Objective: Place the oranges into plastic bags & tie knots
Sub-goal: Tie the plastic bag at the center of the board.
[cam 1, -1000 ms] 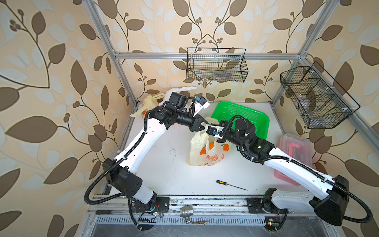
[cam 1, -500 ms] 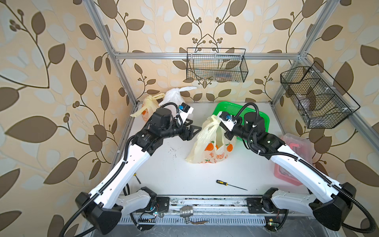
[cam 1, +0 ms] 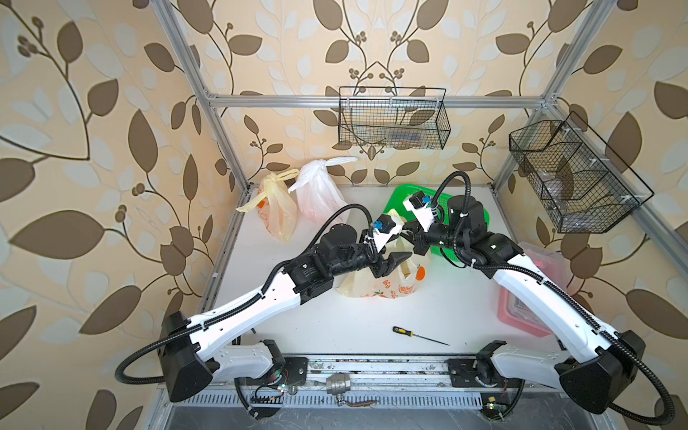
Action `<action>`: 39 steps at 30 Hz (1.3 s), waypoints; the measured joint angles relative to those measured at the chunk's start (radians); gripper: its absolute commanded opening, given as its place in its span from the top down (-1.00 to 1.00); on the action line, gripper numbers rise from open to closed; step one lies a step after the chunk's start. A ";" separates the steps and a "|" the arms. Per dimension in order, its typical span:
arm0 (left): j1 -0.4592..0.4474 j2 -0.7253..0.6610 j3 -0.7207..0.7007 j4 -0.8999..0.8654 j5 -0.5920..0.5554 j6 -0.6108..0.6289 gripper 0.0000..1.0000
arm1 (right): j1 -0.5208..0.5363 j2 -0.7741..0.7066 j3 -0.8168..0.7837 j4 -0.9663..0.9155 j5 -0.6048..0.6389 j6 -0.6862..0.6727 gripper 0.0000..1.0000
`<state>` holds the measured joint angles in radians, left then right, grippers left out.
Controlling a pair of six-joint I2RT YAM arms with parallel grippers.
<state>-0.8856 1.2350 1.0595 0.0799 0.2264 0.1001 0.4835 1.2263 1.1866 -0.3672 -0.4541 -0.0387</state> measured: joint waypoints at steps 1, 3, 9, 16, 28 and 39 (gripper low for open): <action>-0.005 0.019 -0.003 0.014 -0.009 0.005 -0.12 | -0.001 0.000 0.000 -0.007 0.002 0.003 1.00; -0.008 0.042 -0.008 0.036 -0.016 0.013 -0.03 | -0.012 0.000 0.000 -0.021 0.011 0.009 1.00; -0.024 0.063 -0.022 0.067 -0.097 0.048 0.02 | -0.024 0.001 0.004 -0.057 0.040 0.023 1.00; 0.000 0.096 -0.094 0.082 -0.316 0.059 0.02 | -0.014 0.000 0.055 -0.110 0.024 0.035 1.00; 0.030 0.089 -0.141 0.143 -0.288 0.066 -0.58 | -0.051 0.000 0.071 -0.183 -0.071 0.040 1.00; 0.030 0.031 -0.256 0.331 -0.154 0.095 -0.24 | -0.064 0.000 0.071 -0.205 -0.183 0.061 1.00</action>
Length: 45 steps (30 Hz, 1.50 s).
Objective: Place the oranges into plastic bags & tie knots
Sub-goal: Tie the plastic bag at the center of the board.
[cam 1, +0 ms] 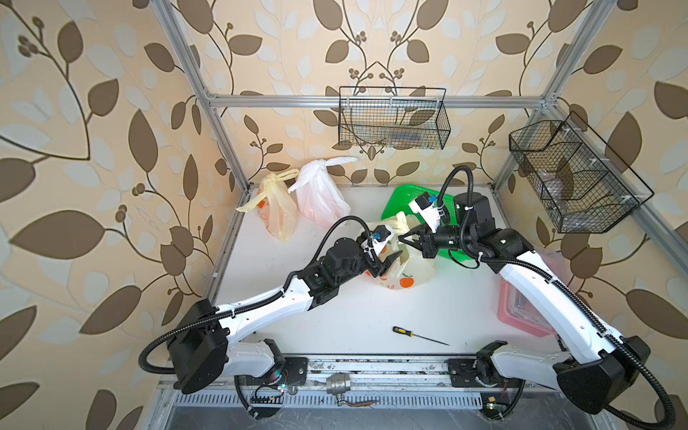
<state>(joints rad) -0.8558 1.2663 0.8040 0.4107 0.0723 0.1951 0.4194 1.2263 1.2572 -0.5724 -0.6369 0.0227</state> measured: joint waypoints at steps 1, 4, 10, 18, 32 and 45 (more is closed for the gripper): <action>0.000 -0.006 -0.013 0.020 0.012 0.008 -0.23 | -0.001 0.000 0.000 0.000 -0.002 0.003 1.00; 0.000 -0.022 -0.034 0.053 0.053 0.017 -0.23 | -0.006 0.000 0.000 0.000 -0.003 0.011 1.00; 0.000 -0.083 -0.068 0.099 0.119 0.031 0.08 | -0.008 0.000 0.000 0.008 -0.003 0.024 1.00; 0.000 -0.084 -0.069 0.137 0.219 0.037 0.39 | -0.008 -0.001 0.000 0.019 -0.004 0.038 1.00; 0.000 0.027 -0.036 0.089 0.152 0.045 0.11 | -0.010 -0.010 0.000 0.001 -0.026 0.040 1.00; 0.000 0.039 -0.008 0.091 0.150 0.054 -0.08 | -0.010 -0.006 0.000 -0.061 -0.037 0.035 1.00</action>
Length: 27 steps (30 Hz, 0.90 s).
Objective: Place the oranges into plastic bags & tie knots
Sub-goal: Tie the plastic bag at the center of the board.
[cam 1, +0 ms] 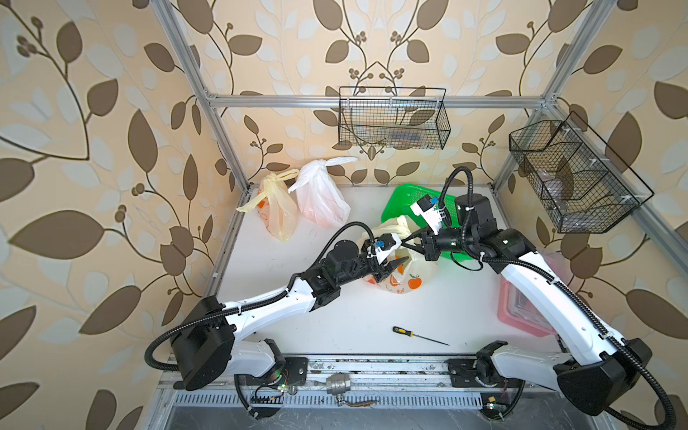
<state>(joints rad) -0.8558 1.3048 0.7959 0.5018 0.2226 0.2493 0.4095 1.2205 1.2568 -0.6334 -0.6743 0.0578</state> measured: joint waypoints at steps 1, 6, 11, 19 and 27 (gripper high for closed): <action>0.000 0.000 0.001 0.000 0.000 -0.001 -0.06 | 0.000 0.002 0.000 -0.004 0.000 -0.002 1.00; 0.000 0.000 0.003 0.007 -0.003 -0.011 0.12 | 0.008 0.014 0.000 -0.021 0.000 -0.010 1.00; 0.000 0.000 0.008 0.020 0.003 -0.021 0.30 | 0.014 0.021 0.000 -0.032 0.001 -0.017 1.00; 0.006 0.000 0.009 -0.006 0.010 -0.041 0.88 | 0.016 0.024 0.000 -0.027 0.008 -0.027 1.00; 0.006 0.000 0.009 -0.012 0.012 -0.046 1.00 | 0.017 0.024 0.000 -0.019 0.013 -0.030 0.63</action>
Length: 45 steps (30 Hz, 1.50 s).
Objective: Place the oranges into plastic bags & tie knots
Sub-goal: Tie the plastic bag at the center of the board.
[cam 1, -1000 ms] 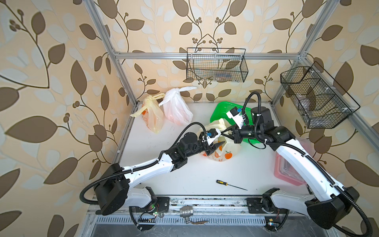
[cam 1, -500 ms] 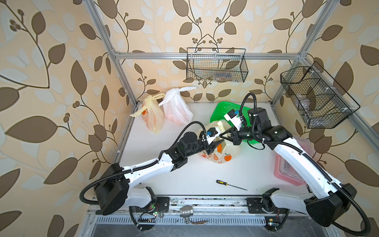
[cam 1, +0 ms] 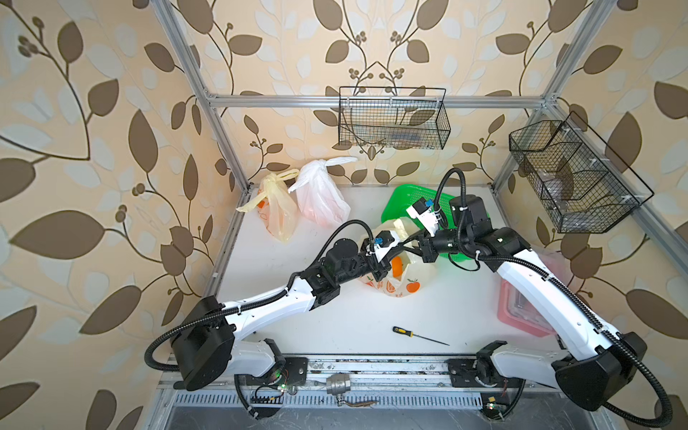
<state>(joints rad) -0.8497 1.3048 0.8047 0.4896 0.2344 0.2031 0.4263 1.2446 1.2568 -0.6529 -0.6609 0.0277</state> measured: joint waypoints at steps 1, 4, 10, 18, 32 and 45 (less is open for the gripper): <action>0.000 0.000 0.000 0.000 0.001 0.000 1.00 | 0.000 0.000 0.000 0.004 0.000 0.000 0.50; 0.000 0.000 0.000 0.008 0.002 0.002 1.00 | 0.001 -0.001 0.001 0.016 0.002 0.005 0.32; 0.000 -0.001 0.000 0.018 0.002 0.002 1.00 | -0.001 -0.002 0.009 0.025 0.003 0.014 0.29; 0.000 -0.014 0.000 0.012 -0.003 0.004 1.00 | -0.008 -0.014 0.012 0.027 0.002 0.014 0.35; 0.000 -0.033 -0.010 -0.015 -0.006 0.011 1.00 | -0.010 -0.019 0.012 0.029 -0.002 0.021 0.40; 0.000 -0.042 -0.025 -0.018 -0.035 0.032 0.78 | -0.011 -0.021 0.012 0.040 -0.010 0.029 1.00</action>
<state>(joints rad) -0.8501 1.2633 0.7799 0.4717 0.1997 0.2348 0.4156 1.2240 1.2690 -0.6132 -0.6704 0.0563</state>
